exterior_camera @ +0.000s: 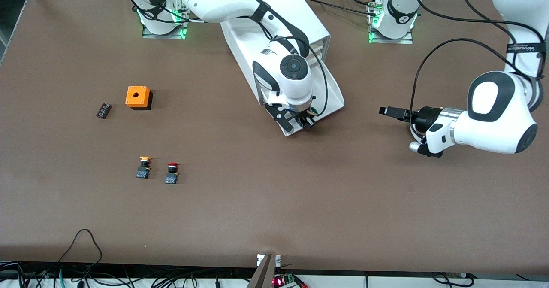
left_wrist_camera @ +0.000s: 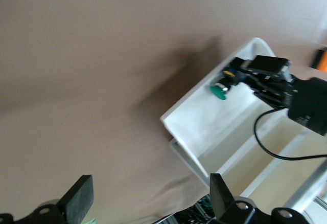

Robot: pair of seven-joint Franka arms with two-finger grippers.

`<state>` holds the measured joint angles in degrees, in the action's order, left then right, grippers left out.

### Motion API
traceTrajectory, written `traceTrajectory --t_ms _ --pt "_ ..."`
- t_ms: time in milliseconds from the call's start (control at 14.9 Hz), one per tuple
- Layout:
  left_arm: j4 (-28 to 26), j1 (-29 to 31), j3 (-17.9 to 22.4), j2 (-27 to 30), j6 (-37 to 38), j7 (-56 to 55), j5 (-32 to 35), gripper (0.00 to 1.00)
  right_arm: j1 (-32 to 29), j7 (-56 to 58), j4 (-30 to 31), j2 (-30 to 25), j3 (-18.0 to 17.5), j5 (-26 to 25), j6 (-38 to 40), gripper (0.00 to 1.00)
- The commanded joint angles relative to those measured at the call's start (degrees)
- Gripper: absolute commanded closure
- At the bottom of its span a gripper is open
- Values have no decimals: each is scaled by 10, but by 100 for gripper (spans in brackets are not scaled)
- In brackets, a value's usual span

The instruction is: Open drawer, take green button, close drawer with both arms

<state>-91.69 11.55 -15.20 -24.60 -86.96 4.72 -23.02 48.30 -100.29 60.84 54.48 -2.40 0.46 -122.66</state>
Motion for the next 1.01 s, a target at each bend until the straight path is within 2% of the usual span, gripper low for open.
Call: traceTrajectory --t_ms 0,202,269,471,673,875,942 --pt "70 -17 0 0 45 -75 88 0 0 -2 -12 -10 2 -5 15 100" --pt "139 -36 0 9 58 -95 224 0 -17 42 -33 -23 1 -3 48 100" --pt "160 -36 2 7 55 -94 248 0 -31 69 -34 -32 -1 -2 61 100" --pt "203 -32 8 -6 55 -85 257 0 -71 180 -34 -68 -1 21 96 100" --pt "194 -43 10 -18 29 -115 265 0 -109 304 -34 -87 -1 28 136 100" --pt "126 -57 0 -21 -70 -312 252 0 -159 427 -34 -103 -1 44 161 100" --pt "102 -78 -5 -21 -106 -360 261 0 -175 476 -33 -104 -1 54 167 100"
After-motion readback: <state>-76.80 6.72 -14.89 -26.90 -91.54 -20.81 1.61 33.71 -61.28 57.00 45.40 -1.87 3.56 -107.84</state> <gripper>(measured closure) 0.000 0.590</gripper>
